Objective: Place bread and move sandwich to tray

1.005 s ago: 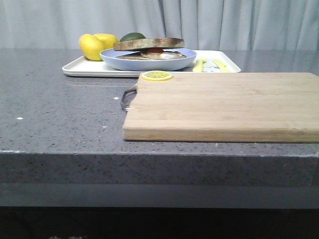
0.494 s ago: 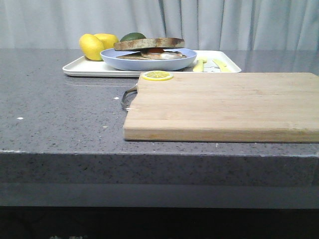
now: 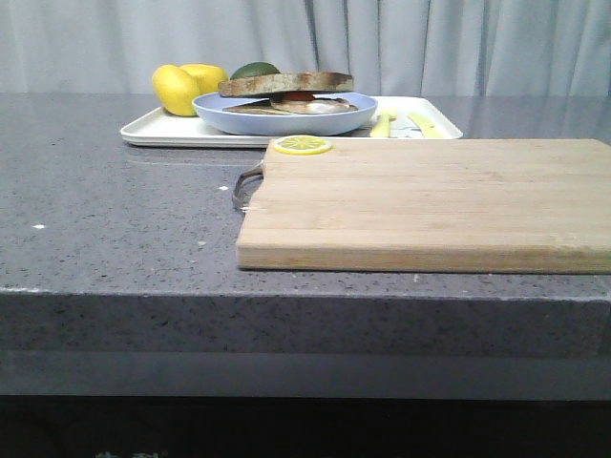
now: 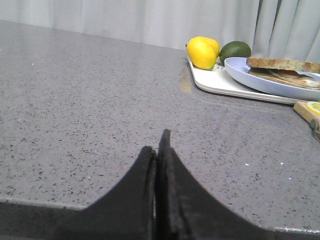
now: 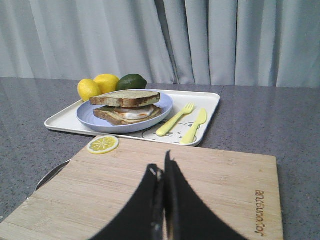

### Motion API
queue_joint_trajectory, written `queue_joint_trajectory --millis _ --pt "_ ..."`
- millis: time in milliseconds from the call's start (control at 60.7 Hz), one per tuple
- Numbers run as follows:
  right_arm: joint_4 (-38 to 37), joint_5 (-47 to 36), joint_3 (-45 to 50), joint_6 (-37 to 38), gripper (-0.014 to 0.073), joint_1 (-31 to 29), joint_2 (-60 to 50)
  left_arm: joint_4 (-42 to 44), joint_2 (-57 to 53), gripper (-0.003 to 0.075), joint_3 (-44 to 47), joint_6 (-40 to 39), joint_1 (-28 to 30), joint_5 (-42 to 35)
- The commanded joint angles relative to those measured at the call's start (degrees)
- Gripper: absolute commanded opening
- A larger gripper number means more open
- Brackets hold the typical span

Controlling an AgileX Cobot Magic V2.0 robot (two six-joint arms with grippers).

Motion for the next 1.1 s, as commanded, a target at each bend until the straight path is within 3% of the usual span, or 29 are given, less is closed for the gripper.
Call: queue_joint_trajectory --millis 0,165,362,543,725,1087 --pt "-1.72 -4.86 -1.54 0.05 -0.0060 -0.05 0.42 -0.15 -1.29 -0.0020 0.12 -0.41 0.16 -4.87" --pt "-9.88 -5.31 1.94 3.14 -0.0060 -1.01 0.28 -0.15 -1.29 -0.0020 0.12 -0.41 0.16 -4.87" --pt "-10.02 -4.86 11.15 11.94 -0.0060 -8.63 -5.88 -0.15 -1.29 -0.0020 0.12 -0.41 0.16 -4.87" --pt "-10.41 -2.98 17.98 12.54 -0.0060 -14.00 -14.04 -0.15 -1.29 -0.0020 0.12 -0.41 0.16 -4.87" --pt "-10.41 3.72 19.82 12.54 -0.0060 -14.67 -20.64 -0.15 -1.29 -0.0020 0.12 -0.41 0.16 -4.87" --pt "-10.36 5.50 19.82 12.54 -0.0060 -14.78 -20.45 -0.15 -1.19 -0.0020 0.12 -0.41 0.16 -4.87"
